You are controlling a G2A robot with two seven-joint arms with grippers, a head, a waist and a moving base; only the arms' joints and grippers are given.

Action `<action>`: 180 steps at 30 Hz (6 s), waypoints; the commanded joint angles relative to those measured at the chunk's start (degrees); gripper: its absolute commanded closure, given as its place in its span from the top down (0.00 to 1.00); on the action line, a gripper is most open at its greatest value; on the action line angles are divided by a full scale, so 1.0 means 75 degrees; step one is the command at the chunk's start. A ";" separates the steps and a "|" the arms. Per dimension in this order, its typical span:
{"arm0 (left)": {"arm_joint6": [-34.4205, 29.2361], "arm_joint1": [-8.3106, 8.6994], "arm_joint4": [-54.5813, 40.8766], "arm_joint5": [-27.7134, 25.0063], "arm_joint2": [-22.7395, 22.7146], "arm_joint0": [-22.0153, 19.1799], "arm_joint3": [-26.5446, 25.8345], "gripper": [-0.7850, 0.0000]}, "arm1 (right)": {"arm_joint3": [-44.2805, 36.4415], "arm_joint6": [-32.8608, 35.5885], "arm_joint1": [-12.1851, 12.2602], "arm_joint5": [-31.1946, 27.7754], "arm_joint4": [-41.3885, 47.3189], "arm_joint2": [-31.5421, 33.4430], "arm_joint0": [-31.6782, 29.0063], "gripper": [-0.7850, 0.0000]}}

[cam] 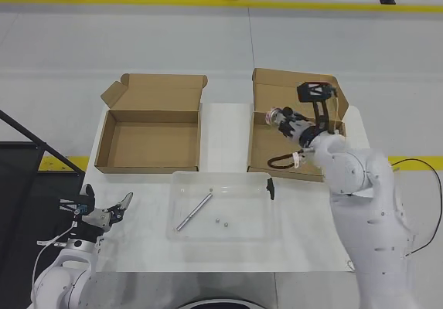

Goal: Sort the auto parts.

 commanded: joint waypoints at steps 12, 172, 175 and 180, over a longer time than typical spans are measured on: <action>0.0000 0.0000 0.0000 0.0000 0.0000 0.0000 0.0000 1.00 | 0.3151 0.1005 -0.0234 0.0139 -0.2048 -0.1674 0.1603 0.00; 0.0000 0.0000 0.0000 0.0000 0.0000 0.0000 0.0000 1.00 | -0.2507 0.0065 0.0471 -0.4022 0.2233 0.0267 -0.1650 0.00; 0.0000 0.0000 0.0000 0.0000 0.0000 0.0000 0.0000 1.00 | -0.2661 -0.0522 0.0525 -0.4309 0.2486 0.0650 -0.1993 0.00; 0.0000 0.0000 0.0000 0.0000 0.0000 0.0000 0.0000 1.00 | -0.2560 -0.0731 0.0612 -0.4766 0.2760 0.0936 -0.2144 0.00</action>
